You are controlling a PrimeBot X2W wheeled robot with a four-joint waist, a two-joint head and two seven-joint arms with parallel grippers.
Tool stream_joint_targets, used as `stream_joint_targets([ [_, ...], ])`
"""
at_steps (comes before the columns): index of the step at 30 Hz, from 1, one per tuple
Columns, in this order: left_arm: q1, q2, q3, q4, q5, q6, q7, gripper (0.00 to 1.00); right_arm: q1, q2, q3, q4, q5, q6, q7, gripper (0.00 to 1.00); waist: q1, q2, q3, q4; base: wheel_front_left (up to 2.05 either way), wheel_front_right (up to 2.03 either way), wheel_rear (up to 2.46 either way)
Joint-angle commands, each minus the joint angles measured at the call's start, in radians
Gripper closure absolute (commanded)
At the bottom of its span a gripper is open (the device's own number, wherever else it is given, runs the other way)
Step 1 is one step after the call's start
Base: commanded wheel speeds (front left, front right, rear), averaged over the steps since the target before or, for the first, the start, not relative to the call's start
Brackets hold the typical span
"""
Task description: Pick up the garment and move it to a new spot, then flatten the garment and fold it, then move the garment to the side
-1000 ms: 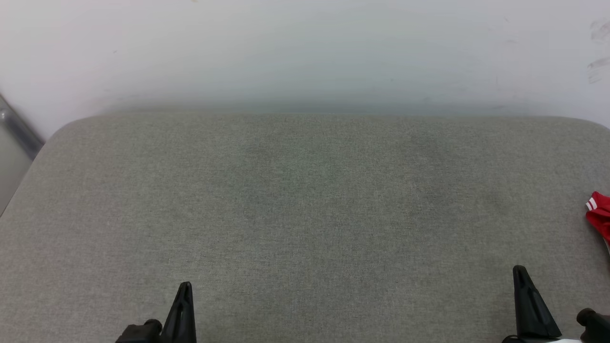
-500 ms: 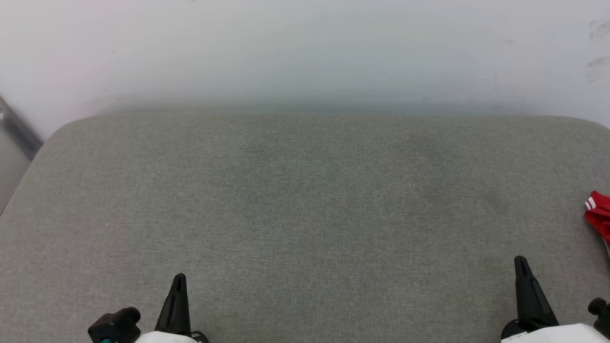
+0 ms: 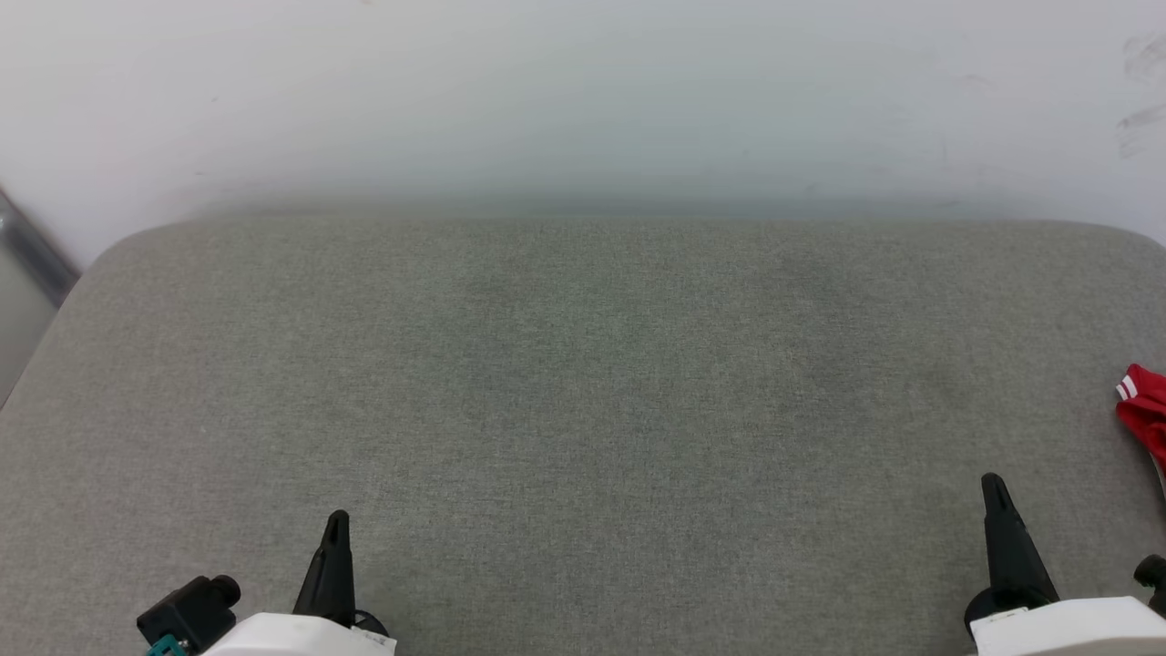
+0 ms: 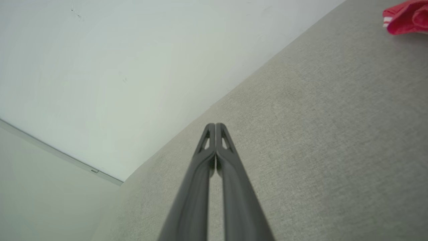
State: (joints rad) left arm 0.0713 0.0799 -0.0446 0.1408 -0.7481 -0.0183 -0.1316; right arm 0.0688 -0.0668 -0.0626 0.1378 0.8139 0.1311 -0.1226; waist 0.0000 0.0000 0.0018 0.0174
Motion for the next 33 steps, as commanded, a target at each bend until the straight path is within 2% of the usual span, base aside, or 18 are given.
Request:
stream_joint_targets([
  [1,-0.026,0.006,0.007,-0.005,-0.037,-0.009,0.006,1.00,-0.028,-0.011,0.000,-0.005,0.035,0.000,0.006,1.00,0.0000,0.0000,0.000,0.000,0.00,0.00,0.00],
  [33,-0.098,0.010,0.052,0.043,-0.444,-0.058,0.097,1.00,-0.101,-0.013,-0.006,0.045,0.405,0.000,0.099,1.00,0.0000,0.0000,0.001,-0.007,0.00,0.00,0.00],
])
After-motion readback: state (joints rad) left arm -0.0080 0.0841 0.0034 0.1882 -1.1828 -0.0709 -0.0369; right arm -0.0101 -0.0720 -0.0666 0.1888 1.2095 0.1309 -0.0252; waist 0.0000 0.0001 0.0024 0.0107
